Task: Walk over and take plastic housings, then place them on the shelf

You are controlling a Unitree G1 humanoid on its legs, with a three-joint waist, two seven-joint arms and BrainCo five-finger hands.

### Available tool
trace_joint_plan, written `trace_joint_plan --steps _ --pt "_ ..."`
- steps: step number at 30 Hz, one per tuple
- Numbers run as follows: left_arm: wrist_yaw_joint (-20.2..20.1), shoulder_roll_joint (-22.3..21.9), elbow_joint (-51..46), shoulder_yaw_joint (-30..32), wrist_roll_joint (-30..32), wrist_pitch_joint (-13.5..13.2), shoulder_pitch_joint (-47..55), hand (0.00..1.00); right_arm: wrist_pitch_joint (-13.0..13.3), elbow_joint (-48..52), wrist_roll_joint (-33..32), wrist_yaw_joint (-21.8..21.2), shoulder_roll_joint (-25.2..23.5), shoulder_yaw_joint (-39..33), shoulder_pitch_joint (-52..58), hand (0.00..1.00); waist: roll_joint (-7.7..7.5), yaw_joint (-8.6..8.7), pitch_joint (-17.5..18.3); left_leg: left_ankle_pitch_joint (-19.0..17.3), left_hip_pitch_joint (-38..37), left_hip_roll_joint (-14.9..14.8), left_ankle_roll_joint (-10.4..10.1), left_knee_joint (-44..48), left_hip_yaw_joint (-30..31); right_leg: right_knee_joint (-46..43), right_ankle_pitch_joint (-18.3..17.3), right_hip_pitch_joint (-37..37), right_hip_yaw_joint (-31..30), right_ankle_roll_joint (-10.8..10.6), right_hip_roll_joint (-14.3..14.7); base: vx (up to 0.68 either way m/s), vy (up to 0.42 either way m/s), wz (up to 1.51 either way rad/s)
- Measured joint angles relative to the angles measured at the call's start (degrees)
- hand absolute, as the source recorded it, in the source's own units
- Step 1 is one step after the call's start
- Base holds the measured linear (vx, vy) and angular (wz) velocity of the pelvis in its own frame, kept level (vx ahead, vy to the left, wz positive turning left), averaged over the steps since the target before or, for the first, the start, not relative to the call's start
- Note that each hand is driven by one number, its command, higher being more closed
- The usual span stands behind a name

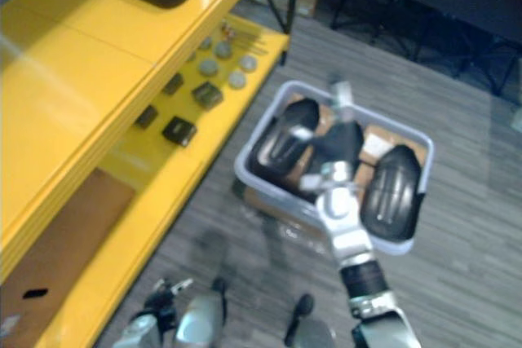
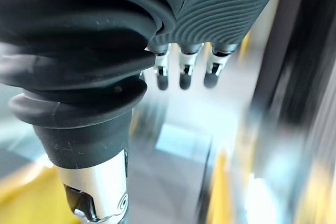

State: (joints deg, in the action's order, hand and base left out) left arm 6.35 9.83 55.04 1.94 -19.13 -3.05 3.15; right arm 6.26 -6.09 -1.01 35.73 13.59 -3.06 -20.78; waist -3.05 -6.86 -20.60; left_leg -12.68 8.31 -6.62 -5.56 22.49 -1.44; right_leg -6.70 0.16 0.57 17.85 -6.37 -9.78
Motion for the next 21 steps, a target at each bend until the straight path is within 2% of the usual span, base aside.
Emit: trace_joint_plan --steps 1,2,5,7,9,12,13,15,18,21 --pt "-0.27 -0.33 -0.01 0.83 0.04 -0.02 1.73 0.00 -3.10 -2.47 -0.89 4.24 0.08 -4.48 0.62 0.00 -0.02 0.03 -0.05 -0.51 0.57 -0.57 -0.08 0.88 -0.47 0.11 0.00 -0.23 -0.82 -0.01 0.58 -0.10 0.012 -0.19" --pt "-0.37 -0.78 -0.12 1.99 0.04 -0.26 2.62 0.00 -4.30 -4.94 -3.07 7.26 0.44 -9.11 1.44 0.00 0.10 0.41 -0.33 -0.91 2.01 -1.07 -0.01 2.09 -0.20 0.10 -0.02 -0.91 -0.76 -0.03 1.02 -0.11 0.009 -0.13" --pt "-0.35 -0.93 -2.25 3.97 -0.04 -1.24 2.66 0.00 -4.77 -8.67 -7.04 11.31 1.66 -15.37 2.02 0.00 0.04 1.34 -3.71 -0.92 5.55 -2.11 -0.04 4.17 0.38 -1.13 -0.37 -3.85 -0.87 0.49 1.91 -0.14 -0.012 -0.04" --pt "-0.35 -0.70 -2.74 4.19 -0.05 -2.28 1.58 0.00 -3.66 -10.65 -9.61 12.76 1.84 -17.59 2.27 0.00 -0.15 1.55 -4.72 -0.82 9.14 -2.87 -0.20 5.96 0.96 -1.86 0.15 -7.27 -0.96 0.76 2.73 -0.13 -0.022 -0.11" --pt "-0.37 -0.48 -3.21 4.58 -0.06 -3.00 0.38 0.00 -0.76 -12.72 -11.93 12.31 1.87 -17.82 2.10 0.00 -0.73 1.19 -5.37 -0.84 12.15 -3.92 -0.34 7.30 0.85 -1.89 1.30 -10.12 -1.64 0.92 3.71 -0.05 -0.027 -0.19" --pt "-0.47 -0.38 -3.45 4.76 -0.05 -3.83 -0.96 0.00 2.22 -13.88 -11.85 9.74 2.96 -17.63 0.27 0.00 -1.23 0.93 -5.74 -1.08 14.09 -4.35 -0.45 8.11 0.15 -2.35 1.80 -12.56 -2.63 0.94 3.96 -0.01 0.000 -0.23" --pt "-0.53 -0.28 -4.02 4.76 -0.10 -4.51 -1.05 0.00 2.48 -15.95 -11.78 8.58 3.82 -17.40 -1.82 0.00 -1.71 0.75 -6.01 -1.09 14.33 -4.47 -0.43 8.14 -0.70 -2.69 1.96 -13.59 -3.68 0.95 3.96 0.00 0.010 -0.26" --pt "-0.67 -0.22 -4.44 4.60 -0.21 -4.98 -1.60 0.00 2.48 -19.60 -11.78 7.69 6.19 -16.99 -3.90 0.00 -1.71 0.80 -6.06 -1.09 15.59 -4.37 -0.37 8.35 -0.94 -2.77 2.20 -14.98 -3.93 0.95 3.84 0.01 0.007 -0.16" --pt "-0.93 -0.33 -4.37 4.16 -0.69 -6.82 -3.20 0.00 2.39 -25.97 -12.01 7.29 9.01 -16.45 -6.68 0.00 -1.37 0.75 -6.32 -1.09 17.70 -4.32 -0.33 9.35 -0.53 -3.28 2.25 -16.87 -3.84 0.95 3.82 0.01 0.008 -0.01" --pt "-1.02 -0.59 -4.37 3.48 -0.87 -7.17 -3.71 0.00 2.09 -30.96 -13.01 7.32 11.21 -16.40 -9.58 0.00 -0.59 0.55 -6.83 -1.10 18.06 -4.18 -0.33 9.59 -0.36 -3.54 2.25 -17.21 -3.80 0.95 3.69 0.01 0.005 0.01"
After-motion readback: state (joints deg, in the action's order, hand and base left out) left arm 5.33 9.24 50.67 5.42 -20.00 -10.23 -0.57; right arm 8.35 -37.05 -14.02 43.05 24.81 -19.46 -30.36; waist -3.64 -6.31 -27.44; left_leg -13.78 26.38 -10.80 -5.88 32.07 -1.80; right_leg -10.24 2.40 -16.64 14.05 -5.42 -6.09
